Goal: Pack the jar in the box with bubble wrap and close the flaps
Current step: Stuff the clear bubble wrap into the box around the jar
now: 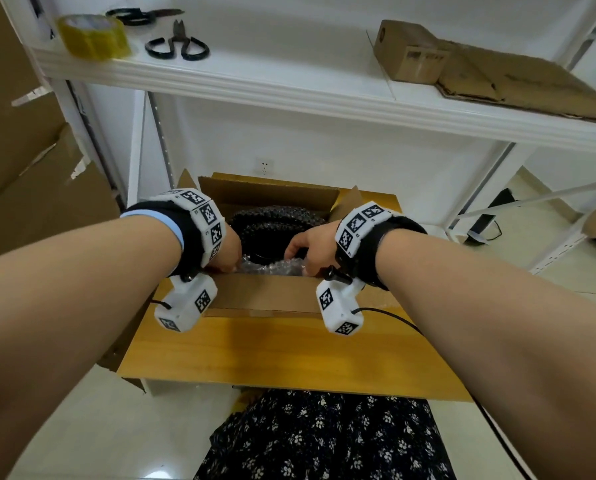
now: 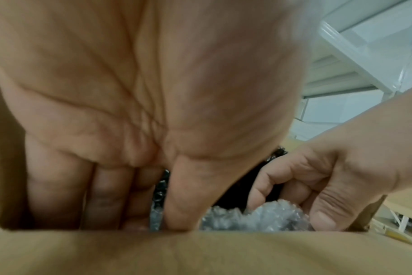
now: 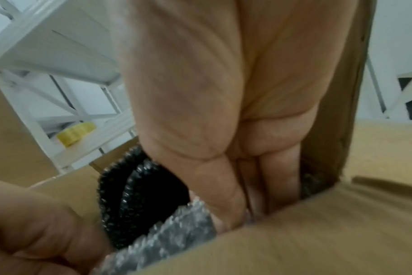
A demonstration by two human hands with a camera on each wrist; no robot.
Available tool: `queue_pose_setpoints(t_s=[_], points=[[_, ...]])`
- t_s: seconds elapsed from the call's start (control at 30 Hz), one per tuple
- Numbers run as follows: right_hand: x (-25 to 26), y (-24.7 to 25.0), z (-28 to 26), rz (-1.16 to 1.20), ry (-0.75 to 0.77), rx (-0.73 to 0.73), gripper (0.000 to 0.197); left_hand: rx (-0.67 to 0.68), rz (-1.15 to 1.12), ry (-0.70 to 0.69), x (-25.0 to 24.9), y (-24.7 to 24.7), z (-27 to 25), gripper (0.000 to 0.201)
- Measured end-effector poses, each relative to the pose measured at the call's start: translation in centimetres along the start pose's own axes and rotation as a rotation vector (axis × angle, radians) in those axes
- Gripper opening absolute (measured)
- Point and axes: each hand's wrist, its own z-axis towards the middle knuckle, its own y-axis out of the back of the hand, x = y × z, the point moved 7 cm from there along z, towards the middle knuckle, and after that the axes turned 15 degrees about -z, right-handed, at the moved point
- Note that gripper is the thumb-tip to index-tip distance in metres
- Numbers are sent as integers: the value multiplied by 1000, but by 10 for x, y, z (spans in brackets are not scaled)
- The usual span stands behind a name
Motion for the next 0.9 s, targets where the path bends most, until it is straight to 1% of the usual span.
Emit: queue_pose_setpoints(t_s=[0.07,0.1,0.17,0.2,0.23,0.27,0.3,0.37,0.47,0.53,0.57,0.6,0.67,0.77,0.83,0.9], points=[[-2,8,0,44,-12,2,45,66,2,-66,0,0,2,42],[-3,14,-1,61,-19,-9,40,84,-45,-93,0,2,3,39],[-4,26,-5,79,-18,-45,29,82,-214,-81,6,14,3,30],[-4,33,-6,88,-14,-71,22,53,-309,-88,6,21,2,23],[-3,39,-7,107,-8,-98,17,10,-359,-126,5,30,3,17],[-2,44,-7,135,2,-127,14,-49,-393,-170,2,42,4,14],[0,48,-6,148,1,-153,13,-124,-376,-227,-2,54,4,12],[1,56,-5,91,-29,-244,14,-246,-357,-313,-9,70,1,14],[-7,66,-2,-105,-96,-425,17,-288,-335,-338,-12,73,6,30],[-20,68,-2,-62,-141,-535,15,-296,-308,-336,-11,71,10,34],[-28,67,0,-26,-163,-562,17,-294,-302,-331,-11,70,11,34],[-33,64,1,4,-178,-551,24,-284,-300,-324,-11,69,12,34],[-37,50,6,16,-171,-439,36,-242,-294,-292,-10,66,14,38],[-32,28,15,5,-120,-262,46,-164,-185,-226,-12,57,20,55],[-31,20,20,-19,-115,-188,50,-140,-91,-189,-17,51,25,66],[-33,23,22,-12,-106,-159,47,-127,-39,-151,-21,47,28,72]])
